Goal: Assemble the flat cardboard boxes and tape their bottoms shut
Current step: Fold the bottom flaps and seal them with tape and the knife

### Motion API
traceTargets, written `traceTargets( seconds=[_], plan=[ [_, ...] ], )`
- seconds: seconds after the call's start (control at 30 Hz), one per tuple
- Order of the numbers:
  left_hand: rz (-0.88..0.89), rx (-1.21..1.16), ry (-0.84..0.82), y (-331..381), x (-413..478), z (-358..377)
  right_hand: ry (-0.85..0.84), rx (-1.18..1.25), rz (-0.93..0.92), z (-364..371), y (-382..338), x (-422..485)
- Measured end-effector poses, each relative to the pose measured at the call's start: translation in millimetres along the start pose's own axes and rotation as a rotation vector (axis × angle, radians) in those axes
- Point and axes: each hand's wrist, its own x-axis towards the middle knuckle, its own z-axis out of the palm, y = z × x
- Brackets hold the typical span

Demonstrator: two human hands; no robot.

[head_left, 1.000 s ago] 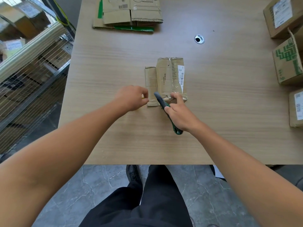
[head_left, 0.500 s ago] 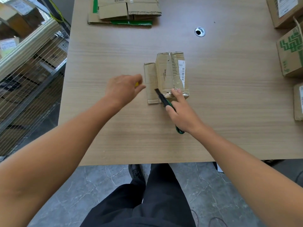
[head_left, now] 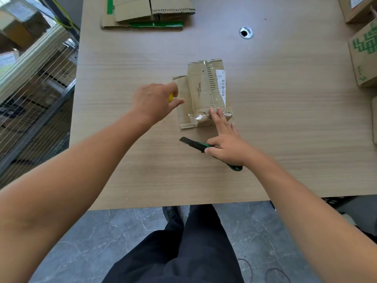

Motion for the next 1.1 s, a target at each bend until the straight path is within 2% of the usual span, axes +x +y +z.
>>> traceTargets(
  seconds=[0.07,0.13,0.23,0.33,0.47,0.57,0.77,0.9,1.1],
  plan=[
    [0.001,-0.007,-0.001,0,-1,1,-0.038,0.19,-0.046,-10,0,-3],
    [-0.003,-0.028,-0.001,2,0,0,-0.005,0.437,-0.079,-18,2,-5],
    [0.039,-0.059,0.016,5,3,-3,0.254,0.675,-0.07,-17,9,-5],
    [0.134,-0.014,0.026,15,5,-4,0.513,0.783,-0.043,-11,10,-1],
    [0.248,0.029,0.003,25,8,4,0.683,0.781,-0.03,-3,10,12],
    [0.325,0.007,0.026,25,10,9,0.747,0.801,0.023,3,13,20],
    [0.509,-0.022,0.139,20,21,12,0.956,0.441,0.063,23,14,39],
    [0.542,-0.043,0.151,19,29,14,1.008,0.663,0.159,27,8,55],
    [0.595,0.003,0.139,17,33,20,1.068,0.709,0.228,25,0,69]
  ],
)
